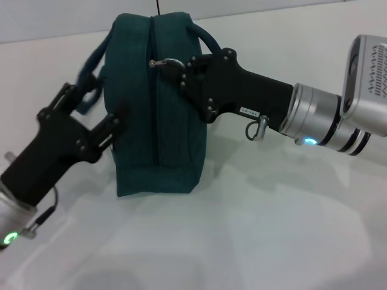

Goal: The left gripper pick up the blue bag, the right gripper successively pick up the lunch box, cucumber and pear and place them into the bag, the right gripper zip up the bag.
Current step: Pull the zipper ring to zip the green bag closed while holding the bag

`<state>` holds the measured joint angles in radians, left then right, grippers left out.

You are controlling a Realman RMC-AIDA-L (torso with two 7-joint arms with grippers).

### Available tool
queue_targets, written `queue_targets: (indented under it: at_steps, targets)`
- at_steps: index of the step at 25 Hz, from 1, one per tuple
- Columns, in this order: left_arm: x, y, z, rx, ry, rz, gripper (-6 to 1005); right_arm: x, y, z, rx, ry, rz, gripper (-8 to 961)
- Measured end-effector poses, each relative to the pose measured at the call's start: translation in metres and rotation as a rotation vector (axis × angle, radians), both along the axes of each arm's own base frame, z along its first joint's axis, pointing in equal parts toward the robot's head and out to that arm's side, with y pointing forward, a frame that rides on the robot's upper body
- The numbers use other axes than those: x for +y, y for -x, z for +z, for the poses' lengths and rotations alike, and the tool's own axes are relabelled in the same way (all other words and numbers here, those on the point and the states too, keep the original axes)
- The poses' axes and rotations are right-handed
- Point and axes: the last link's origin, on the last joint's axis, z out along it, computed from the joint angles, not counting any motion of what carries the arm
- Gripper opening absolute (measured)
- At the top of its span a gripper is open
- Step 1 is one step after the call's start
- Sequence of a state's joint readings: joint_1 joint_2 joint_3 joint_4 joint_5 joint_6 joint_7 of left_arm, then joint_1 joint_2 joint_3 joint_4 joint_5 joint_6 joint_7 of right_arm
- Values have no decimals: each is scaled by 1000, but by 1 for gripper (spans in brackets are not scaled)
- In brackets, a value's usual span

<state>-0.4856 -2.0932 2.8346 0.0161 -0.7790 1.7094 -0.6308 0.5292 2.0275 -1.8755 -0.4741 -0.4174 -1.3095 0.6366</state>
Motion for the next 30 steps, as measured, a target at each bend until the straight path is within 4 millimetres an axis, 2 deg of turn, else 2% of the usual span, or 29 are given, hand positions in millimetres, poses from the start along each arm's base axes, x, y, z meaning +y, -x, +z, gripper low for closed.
queue_targets:
  at_steps: [3, 9, 17, 28, 30]
  targets:
    - [3, -6, -8, -6, 27, 10, 754, 0, 0, 0, 0, 0, 1, 10]
    - [1, -4, -18, 20, 22, 41, 814, -1, -1, 0, 2, 2, 0, 10]
    - [-2, 3, -14, 28, 4, 63, 754, -2, -1, 0, 4, 2, 1, 10]
    - [-2, 2, -15, 87, -41, 20, 331, -9, -4, -5, -9, 34, 5, 10]
    - [-3, 3, -15, 92, -40, 19, 309, -10, -6, -5, -16, 37, 7, 10]
